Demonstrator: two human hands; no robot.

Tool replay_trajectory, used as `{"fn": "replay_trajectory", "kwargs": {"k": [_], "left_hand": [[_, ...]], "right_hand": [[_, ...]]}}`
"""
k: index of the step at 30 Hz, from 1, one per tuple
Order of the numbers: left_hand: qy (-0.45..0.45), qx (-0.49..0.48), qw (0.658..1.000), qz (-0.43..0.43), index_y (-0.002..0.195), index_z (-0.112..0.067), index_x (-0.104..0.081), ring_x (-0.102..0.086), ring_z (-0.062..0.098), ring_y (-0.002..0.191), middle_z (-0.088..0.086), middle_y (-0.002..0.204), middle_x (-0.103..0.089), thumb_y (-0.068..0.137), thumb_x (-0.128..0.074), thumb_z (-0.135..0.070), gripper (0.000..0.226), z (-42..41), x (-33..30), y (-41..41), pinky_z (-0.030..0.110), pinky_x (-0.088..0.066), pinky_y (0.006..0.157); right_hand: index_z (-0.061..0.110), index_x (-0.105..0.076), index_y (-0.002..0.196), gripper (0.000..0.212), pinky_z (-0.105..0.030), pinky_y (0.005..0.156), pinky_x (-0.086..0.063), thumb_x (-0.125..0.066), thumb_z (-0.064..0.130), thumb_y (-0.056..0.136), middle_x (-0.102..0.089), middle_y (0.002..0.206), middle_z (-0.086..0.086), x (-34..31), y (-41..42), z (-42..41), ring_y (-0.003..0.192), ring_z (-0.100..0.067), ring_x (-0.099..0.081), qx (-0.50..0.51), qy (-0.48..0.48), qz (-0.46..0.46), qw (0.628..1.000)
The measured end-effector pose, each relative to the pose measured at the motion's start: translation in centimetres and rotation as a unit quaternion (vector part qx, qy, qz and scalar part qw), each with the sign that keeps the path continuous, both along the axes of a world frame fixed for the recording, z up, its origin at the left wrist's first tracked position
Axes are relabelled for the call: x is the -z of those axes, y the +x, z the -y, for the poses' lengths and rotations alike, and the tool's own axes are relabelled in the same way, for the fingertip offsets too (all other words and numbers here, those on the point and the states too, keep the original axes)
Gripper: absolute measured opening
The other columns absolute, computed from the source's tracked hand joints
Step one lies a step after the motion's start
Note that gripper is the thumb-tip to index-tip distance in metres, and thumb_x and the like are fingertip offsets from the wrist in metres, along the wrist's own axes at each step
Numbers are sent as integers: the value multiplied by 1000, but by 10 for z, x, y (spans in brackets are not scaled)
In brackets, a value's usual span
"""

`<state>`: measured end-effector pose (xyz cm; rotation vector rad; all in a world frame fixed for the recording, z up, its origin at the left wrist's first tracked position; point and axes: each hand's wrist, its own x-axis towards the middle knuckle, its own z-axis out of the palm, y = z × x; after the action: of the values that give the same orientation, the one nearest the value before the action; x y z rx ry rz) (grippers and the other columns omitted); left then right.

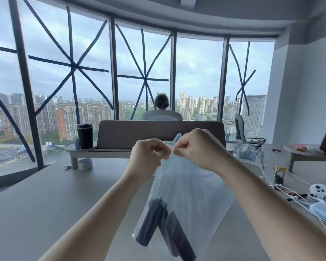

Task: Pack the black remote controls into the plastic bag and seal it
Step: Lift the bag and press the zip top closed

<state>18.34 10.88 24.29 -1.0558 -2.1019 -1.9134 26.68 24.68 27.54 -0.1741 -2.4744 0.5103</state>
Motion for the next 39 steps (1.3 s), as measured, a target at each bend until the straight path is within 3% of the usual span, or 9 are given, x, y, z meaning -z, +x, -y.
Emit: {"fn": "replay_trajectory", "kwargs": {"k": [3, 6, 9, 14, 18, 28, 32, 36, 39], "left_hand": [[7, 5, 1000, -8, 59, -18, -67, -43, 4, 40, 1, 59, -65, 78, -67, -4, 24, 1, -2, 1, 17, -37, 44], [4, 15, 1000, -8, 62, -15, -67, -44, 1, 39, 3, 61, -64, 79, -68, -3, 21, 2, -1, 2, 14, -37, 43], [-1, 23, 1000, -8, 66, -9, -68, -45, -1, 39, 5, 62, -63, 79, -68, -2, 15, 2, 1, 2, 11, -35, 42], [-9, 5, 1000, -9, 64, -9, -68, -43, -1, 38, 3, 61, -64, 78, -67, -2, 16, 1, 6, -1, 10, -32, 42], [-5, -19, 1000, -16, 58, -15, -65, -44, -1, 40, 0, 57, -62, 78, -65, -1, 25, -3, 9, -4, 14, -34, 47], [-2, -21, 1000, -15, 58, -15, -65, -44, -1, 41, -2, 58, -63, 78, -66, -7, 22, 3, 10, -8, 25, -36, 55], [-13, -37, 999, -31, 61, -10, -66, -44, 0, 44, 0, 60, -64, 78, -67, -8, 17, 2, 11, -10, 25, -40, 55], [-5, -66, 997, -37, 58, -17, -65, -45, 2, 46, -3, 57, -62, 79, -64, -7, 24, -3, 18, -9, 23, -39, 51], [7, -86, 996, -16, 58, -14, -65, -43, 4, 46, -5, 56, -61, 79, -63, -8, 22, -3, 23, -14, 26, -39, 51]], "right_hand": [[45, -71, 69, 5, -48, 84, -55, -67, 45, 68, -64, 58, 26, -1, -1, 4, 65, -7, -55, -17, -29, 14, 999], [44, -75, 71, 25, -51, 89, -53, -62, 57, 54, -70, 64, 18, -2, -3, 3, 74, -7, -64, -28, -62, 36, 997], [39, -77, 70, 33, -50, 90, -53, -64, 60, 47, -73, 64, 14, -2, -5, -2, 66, -5, -66, -39, -81, 70, 994], [32, -76, 65, 17, -48, 86, -55, -69, 47, 63, -72, 62, 6, 6, -10, 0, 80, -16, -56, -20, -69, 47, 996], [20, -74, 69, 16, -37, 72, -54, -69, 27, 83, -68, 69, 3, 13, -9, 6, 75, -17, -60, -10, -13, 7, 1000], [23, -79, 78, 10, -36, 75, -56, -74, 30, 82, -74, 73, 10, 12, -4, 13, 79, -10, -66, -7, -22, -18, 1000], [24, -77, 81, 12, -35, 75, -53, -68, 30, 85, -63, 71, 11, 14, -9, 14, 83, -17, -62, 9, 11, -10, 1000], [28, -71, 81, 12, -43, 77, -56, -63, 34, 86, -72, 84, 3, 25, -17, 16, 86, -29, -64, 36, 24, -14, 999], [28, -73, 87, 14, -40, 80, -55, -62, 38, 88, -75, 89, 5, 31, -16, 12, 89, -25, -64, 37, 26, -13, 999]]}}
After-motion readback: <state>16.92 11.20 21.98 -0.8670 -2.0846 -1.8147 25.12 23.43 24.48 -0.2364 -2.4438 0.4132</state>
